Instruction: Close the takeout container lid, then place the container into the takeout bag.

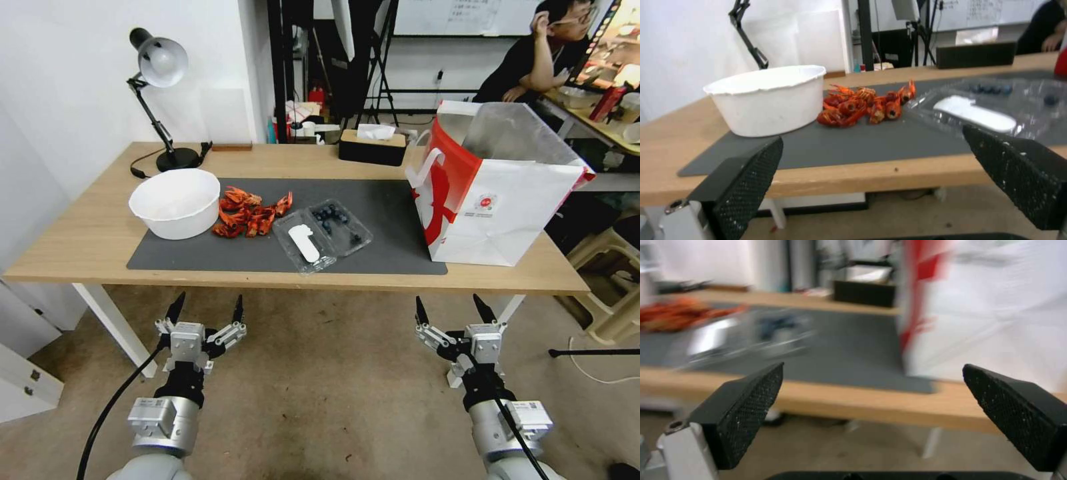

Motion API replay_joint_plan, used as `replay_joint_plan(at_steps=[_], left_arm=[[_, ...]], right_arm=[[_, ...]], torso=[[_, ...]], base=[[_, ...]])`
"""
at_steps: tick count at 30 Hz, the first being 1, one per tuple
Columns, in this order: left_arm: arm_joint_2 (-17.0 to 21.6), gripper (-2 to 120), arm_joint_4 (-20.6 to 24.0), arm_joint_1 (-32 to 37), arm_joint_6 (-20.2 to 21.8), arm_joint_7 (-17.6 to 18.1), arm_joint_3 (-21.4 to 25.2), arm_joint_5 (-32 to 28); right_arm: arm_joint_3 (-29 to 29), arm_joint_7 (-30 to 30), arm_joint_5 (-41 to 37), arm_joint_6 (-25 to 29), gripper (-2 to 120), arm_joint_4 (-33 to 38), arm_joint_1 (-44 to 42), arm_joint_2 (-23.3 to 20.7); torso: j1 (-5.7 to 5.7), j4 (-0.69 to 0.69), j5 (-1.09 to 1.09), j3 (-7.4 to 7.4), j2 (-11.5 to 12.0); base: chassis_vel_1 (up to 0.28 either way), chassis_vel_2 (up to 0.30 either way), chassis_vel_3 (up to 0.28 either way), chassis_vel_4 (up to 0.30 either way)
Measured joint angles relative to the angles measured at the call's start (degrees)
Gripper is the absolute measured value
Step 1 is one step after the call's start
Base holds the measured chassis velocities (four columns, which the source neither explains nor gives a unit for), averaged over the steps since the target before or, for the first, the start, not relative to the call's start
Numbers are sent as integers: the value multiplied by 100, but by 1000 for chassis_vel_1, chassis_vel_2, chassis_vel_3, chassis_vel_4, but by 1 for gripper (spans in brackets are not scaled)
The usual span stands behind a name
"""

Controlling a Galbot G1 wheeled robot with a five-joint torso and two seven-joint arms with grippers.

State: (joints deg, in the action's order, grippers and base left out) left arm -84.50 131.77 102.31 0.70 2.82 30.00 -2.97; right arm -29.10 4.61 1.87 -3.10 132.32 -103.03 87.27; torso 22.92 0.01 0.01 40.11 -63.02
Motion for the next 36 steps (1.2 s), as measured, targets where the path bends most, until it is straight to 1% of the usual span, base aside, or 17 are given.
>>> replay_joint_plan(at_steps=[1, 2, 3, 4, 5, 6, 7, 8, 10, 11, 14, 17, 25, 28, 33, 36], left_arm=[[0, 100, 0, 0, 0, 0, 0, 0], [52, 100, 0, -36, 29, 105, -58, -110], [218, 100, 0, -133, 120, 426, -218, -434], [218, 100, 0, -133, 120, 426, -218, -434], [336, 100, 0, -206, 185, 655, -344, -668], [388, 100, 0, -236, 213, 761, -397, -777], [516, 100, -2, -308, 286, 1016, -528, -1039], [601, 100, -4, -354, 317, 1120, -604, -1149], [637, 100, -4, -359, 312, 1122, -607, -1171], [760, 100, -8, -414, 312, 1275, -730, -1431], [830, 100, -11, -436, 308, 1356, -782, -1569], [859, 100, -17, -438, 272, 1365, -785, -1628], [866, 100, -114, -404, 196, 1169, -719, -1629], [875, 100, -149, -361, 175, 959, -673, -1632], [885, 100, -204, -357, 171, 825, -654, -1613], [898, 100, -262, -353, 173, 658, -610, -1601]], right_arm=[[0, 0, 0, 0, 100, 0, 0, 0], [76, 130, 55, -88, 100, 17, 2, 41], [202, 343, 127, -231, 100, 81, 9, 119], [202, 343, 127, -231, 100, 81, 9, 119], [234, 383, 131, -250, 100, 130, 19, 146], [236, 392, 134, -253, 100, 139, 20, 154], [235, 399, 144, -255, 100, 144, 17, 158], [235, 400, 148, -254, 100, 156, 13, 159], [230, 399, 155, -248, 100, 186, 2, 158], [228, 400, 158, -245, 100, 212, 0, 154], [212, 400, 159, -245, 100, 234, 1, 149], [188, 397, 159, -245, 100, 249, 13, 133], [110, 371, 139, -250, 100, 286, 24, 72], [52, 339, 57, -265, 100, 320, 34, -4], [-20, 316, -135, -326, 100, 370, 90, -116], [-63, 288, -492, -402, 100, 364, 247, -281]], torso=[[0, 0, 0, 0, 0], [-1, 0, 1, 0, 0], [0, 0, -1, 0, 0], [0, 0, -1, 0, 0], [0, 0, -3, 0, 0], [0, -1, -4, 0, 0], [0, -1, -1, 0, 0], [0, -2, -1, 0, 0], [0, 0, -1, 0, 0], [0, 0, 1, 0, 0], [0, -2, -3, 0, 0], [0, 0, -1, 0, 0], [0, -1, -1, 0, 0], [0, 0, 0, 0, 0], [0, -1, -1, 0, 0], [0, -1, -1, 0, 0]], base=[[0, 0, 0, 0], [0, 0, 0, 0], [0, 0, 0, 0], [0, 0, 0, 0], [0, 0, 0, 0], [0, 0, 0, 0], [0, 0, 0, 0], [0, 0, 0, 0], [0, 0, 0, 0], [0, 0, 0, 0], [0, 0, 0, 0], [0, 0, 0, 0], [0, 0, 0, 0], [0, 0, 0, 0], [0, 0, 0, 0], [0, 0, 0, 0]])
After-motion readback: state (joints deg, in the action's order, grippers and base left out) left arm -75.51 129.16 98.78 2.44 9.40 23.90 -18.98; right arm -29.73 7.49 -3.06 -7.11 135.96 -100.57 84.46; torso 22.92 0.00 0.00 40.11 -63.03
